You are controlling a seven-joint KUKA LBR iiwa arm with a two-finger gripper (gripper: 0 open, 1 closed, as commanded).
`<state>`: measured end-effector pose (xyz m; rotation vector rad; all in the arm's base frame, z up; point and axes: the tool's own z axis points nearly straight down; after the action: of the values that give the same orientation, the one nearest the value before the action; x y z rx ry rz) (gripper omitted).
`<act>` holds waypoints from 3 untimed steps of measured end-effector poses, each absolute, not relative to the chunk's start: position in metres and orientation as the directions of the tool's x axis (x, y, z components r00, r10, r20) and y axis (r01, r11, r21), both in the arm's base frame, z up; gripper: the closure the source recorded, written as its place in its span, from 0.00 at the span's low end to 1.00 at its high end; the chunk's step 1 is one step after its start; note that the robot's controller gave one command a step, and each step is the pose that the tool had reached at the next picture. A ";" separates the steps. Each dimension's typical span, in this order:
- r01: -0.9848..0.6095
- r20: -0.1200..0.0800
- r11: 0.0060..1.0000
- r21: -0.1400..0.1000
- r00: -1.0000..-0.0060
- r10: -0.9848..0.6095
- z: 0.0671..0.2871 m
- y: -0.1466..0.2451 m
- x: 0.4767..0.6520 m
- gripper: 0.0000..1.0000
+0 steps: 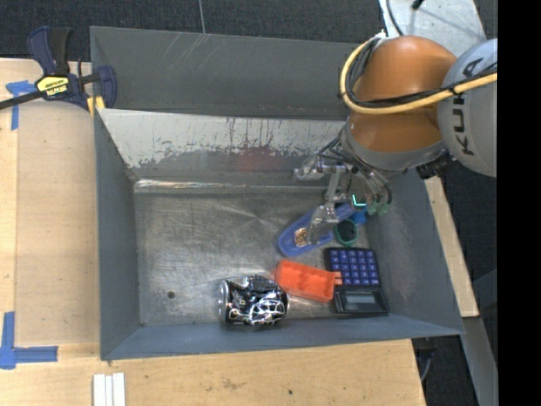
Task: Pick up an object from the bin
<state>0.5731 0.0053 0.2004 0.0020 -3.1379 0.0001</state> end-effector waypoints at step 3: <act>-0.081 -0.010 0.997 0.001 -0.997 -0.081 0.093 0.011 0.581 0.00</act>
Offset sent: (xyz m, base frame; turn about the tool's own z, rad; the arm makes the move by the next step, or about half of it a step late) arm 0.0178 0.0408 -0.1123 -0.0881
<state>0.5810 0.0107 0.0931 0.1276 -3.1492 -0.0020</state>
